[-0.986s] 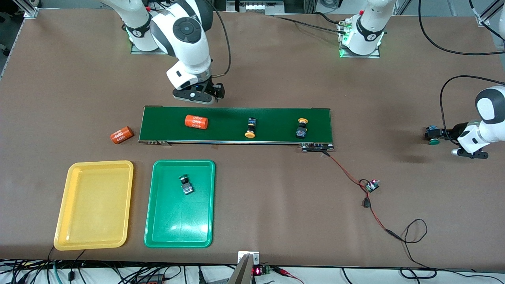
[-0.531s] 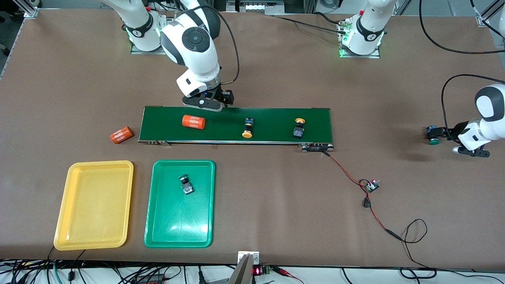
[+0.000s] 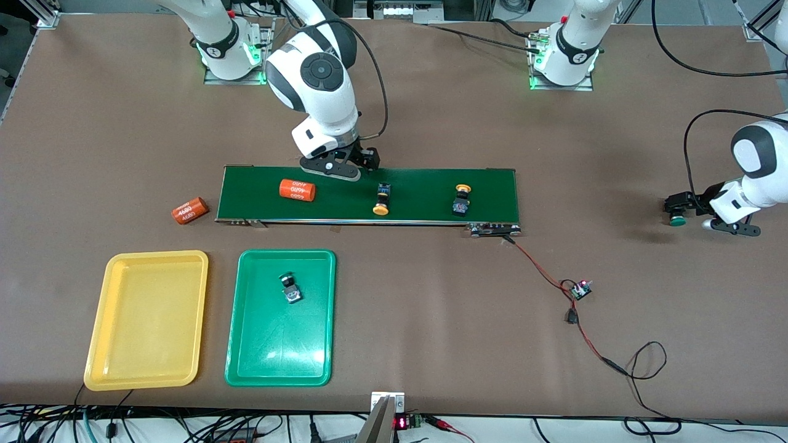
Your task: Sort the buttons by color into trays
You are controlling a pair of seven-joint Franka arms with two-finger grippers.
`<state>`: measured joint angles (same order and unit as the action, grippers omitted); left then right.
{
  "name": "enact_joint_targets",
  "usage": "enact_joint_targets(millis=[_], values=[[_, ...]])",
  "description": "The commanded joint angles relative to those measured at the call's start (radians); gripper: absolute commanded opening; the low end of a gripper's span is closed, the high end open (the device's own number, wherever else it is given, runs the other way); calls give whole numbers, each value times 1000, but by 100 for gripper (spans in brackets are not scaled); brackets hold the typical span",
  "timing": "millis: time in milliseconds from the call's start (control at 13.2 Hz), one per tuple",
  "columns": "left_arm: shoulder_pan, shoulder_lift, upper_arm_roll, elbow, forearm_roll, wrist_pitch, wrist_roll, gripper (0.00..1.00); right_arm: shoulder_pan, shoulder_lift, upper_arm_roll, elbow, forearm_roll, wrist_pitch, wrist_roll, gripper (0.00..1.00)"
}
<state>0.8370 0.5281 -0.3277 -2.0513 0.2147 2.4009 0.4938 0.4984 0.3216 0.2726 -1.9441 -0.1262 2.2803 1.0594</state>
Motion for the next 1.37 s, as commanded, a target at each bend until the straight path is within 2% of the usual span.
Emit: enact_joint_targets(millis=[0,152,228,304,531,607,911,1290], values=[[16,-42,-10,-66,17,55,14,100,35,57,-22,51,-21,25,30,100],[14,-42,-10,-66,17,58,14,99,58,89,-44,85,-35,24,8,100],[14,-42,-10,-66,17,60,14,90,69,99,-50,89,-55,24,-1,100],[14,-42,-10,-66,17,60,15,61,75,105,-53,91,-82,24,-9,100],[16,-42,-10,-66,17,60,23,10,78,108,-58,91,-101,22,-74,100],[16,-42,-10,-66,17,60,32,0,80,108,-58,91,-104,24,-79,100],[5,-60,-16,-58,17,40,43,0,78,111,-59,91,-102,24,-90,100],[-9,-95,-88,17,17,-182,0,0,81,165,-81,131,-104,27,-93,100]])
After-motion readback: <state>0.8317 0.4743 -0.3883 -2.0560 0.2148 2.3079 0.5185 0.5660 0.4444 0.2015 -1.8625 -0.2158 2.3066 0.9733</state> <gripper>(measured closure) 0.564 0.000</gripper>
